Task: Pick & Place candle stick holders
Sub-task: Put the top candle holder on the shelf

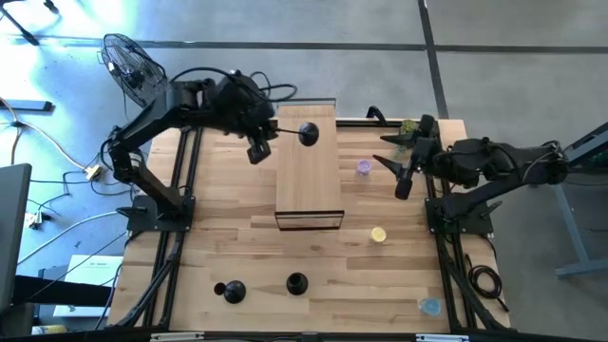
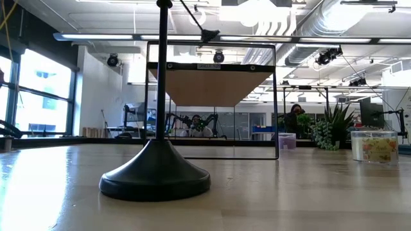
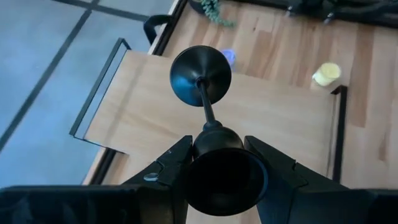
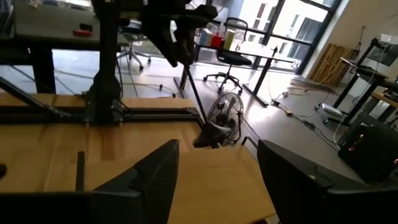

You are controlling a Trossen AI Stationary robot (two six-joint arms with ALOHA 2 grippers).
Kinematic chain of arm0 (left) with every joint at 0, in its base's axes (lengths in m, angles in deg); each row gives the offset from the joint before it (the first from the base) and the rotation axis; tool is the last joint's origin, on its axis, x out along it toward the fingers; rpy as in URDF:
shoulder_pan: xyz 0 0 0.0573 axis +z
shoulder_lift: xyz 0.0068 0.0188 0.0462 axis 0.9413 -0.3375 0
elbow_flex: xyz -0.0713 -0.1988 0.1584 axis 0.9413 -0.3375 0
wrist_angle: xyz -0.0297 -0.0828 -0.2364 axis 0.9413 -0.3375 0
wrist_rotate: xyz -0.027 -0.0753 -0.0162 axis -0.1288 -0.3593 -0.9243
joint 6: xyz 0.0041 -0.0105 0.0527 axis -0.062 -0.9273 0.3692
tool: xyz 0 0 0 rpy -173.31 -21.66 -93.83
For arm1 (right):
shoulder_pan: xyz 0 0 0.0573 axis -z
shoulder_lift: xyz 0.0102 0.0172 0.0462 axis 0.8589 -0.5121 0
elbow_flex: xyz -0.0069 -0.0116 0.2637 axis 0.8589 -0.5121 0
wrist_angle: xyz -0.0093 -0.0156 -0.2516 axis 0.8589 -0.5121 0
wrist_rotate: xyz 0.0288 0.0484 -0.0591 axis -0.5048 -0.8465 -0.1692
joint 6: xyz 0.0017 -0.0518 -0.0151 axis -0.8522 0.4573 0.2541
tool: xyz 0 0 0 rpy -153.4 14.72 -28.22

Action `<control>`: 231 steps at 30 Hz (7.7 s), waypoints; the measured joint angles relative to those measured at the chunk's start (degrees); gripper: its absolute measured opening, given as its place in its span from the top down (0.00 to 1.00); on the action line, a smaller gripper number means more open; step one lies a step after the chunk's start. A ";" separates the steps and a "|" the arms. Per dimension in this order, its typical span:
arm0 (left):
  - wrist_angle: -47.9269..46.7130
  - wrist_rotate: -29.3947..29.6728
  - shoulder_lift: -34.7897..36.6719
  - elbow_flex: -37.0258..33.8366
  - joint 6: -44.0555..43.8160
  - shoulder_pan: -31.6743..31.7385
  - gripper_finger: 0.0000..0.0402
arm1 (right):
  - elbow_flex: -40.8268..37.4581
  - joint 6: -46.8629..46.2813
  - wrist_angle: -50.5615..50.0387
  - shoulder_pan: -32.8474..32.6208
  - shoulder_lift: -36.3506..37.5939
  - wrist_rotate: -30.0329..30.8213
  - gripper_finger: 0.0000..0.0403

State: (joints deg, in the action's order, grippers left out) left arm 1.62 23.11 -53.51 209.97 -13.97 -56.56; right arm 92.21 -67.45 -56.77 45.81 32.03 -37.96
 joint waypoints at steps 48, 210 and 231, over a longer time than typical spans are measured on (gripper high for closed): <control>15.21 -5.35 -8.33 -0.02 3.87 -4.00 0.69 | 2.15 9.96 7.93 19.12 -20.73 -22.49 0.48; 12.20 0.35 11.66 1.79 1.46 -3.95 0.61 | -13.30 -24.99 87.46 62.64 -49.16 -84.05 0.98; 13.64 0.26 10.19 1.79 2.56 -3.93 0.61 | -6.10 -22.62 85.32 61.54 -54.04 -84.31 0.98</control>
State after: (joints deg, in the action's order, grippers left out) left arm 15.25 23.37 -43.32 211.77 -11.41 -60.49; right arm 86.10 -90.07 28.56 107.35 -22.01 -122.27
